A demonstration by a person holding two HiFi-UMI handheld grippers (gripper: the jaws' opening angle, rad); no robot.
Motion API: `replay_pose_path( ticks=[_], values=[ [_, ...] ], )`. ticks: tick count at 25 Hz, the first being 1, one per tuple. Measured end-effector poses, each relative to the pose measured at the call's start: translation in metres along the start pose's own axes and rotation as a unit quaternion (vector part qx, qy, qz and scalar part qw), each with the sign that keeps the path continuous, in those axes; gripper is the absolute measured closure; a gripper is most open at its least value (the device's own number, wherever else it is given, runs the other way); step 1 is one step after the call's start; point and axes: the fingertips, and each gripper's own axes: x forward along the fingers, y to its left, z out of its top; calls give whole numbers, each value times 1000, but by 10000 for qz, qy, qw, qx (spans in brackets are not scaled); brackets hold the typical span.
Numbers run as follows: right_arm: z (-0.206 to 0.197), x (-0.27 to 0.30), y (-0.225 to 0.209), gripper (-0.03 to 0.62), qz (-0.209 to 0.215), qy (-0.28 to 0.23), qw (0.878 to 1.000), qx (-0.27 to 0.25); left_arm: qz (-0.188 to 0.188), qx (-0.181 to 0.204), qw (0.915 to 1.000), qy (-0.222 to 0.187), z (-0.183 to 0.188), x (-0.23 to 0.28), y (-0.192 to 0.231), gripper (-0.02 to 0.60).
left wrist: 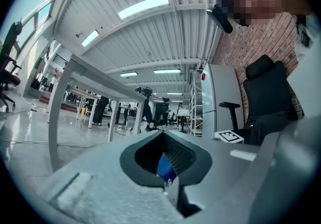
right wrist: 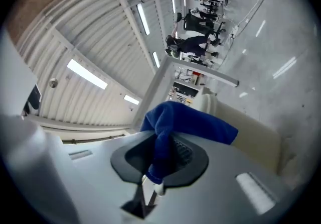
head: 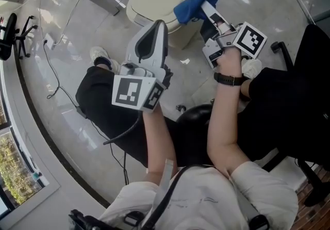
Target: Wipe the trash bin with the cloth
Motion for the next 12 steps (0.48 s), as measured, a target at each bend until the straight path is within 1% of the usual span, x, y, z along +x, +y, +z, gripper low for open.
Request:
replay_pose_path(
  ticks=[1, 3, 4, 6, 8, 10, 12],
  values=[
    [-10, -3, -23, 551, -299, 112, 9995, 65, 0, -6, 10000, 8, -1, 0, 0, 581],
    [-32, -16, -74, 551, -929, 227, 9944, 447, -3, -17, 10000, 33, -3, 2, 1, 581],
    [-45, -23, -99, 551, -1212, 248, 9897, 725, -10, -27, 10000, 49, -5, 3, 2, 581],
    [-78, -35, -153, 551, -1727, 332, 9764, 1256, -38, -50, 9999, 101, -9, 5, 2, 581],
    [-120, -44, -209, 551, -2275, 540, 9578, 1671, -82, -58, 9998, 177, -14, 8, 1, 581],
    [-162, -54, -261, 549, -2929, 788, 9331, 1933, -134, -40, 9996, 253, -18, 11, -2, 581],
    [-189, -65, -304, 549, -3522, 850, 9076, 2122, -161, 39, 9990, 406, -26, 14, -5, 581]
  ],
)
